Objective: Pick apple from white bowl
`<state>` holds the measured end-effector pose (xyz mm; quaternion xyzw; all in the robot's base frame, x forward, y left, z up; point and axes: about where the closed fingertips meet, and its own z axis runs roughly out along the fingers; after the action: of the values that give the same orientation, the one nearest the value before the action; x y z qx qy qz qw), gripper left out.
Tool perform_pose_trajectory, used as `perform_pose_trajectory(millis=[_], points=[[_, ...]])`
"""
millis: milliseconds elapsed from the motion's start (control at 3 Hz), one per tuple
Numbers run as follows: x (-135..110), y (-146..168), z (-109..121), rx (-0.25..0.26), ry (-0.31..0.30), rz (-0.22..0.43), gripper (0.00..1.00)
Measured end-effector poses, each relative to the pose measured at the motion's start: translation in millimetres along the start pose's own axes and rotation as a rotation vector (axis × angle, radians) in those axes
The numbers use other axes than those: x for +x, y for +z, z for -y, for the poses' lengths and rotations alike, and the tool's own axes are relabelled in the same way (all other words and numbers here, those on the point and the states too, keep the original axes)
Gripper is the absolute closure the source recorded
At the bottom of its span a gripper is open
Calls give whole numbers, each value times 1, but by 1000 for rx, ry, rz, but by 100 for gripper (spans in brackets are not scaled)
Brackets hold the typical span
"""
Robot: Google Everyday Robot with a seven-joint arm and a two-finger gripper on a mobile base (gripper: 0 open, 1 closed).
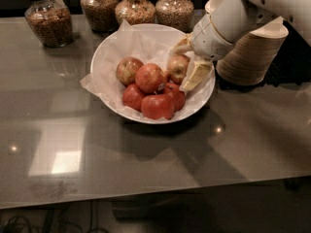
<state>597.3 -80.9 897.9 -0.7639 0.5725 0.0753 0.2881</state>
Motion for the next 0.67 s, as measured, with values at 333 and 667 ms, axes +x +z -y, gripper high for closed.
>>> perform_pose_trajectory(millis=[333, 667], points=[[5, 2, 0, -2, 10, -5, 36], [11, 4, -1, -2, 22, -11, 36]])
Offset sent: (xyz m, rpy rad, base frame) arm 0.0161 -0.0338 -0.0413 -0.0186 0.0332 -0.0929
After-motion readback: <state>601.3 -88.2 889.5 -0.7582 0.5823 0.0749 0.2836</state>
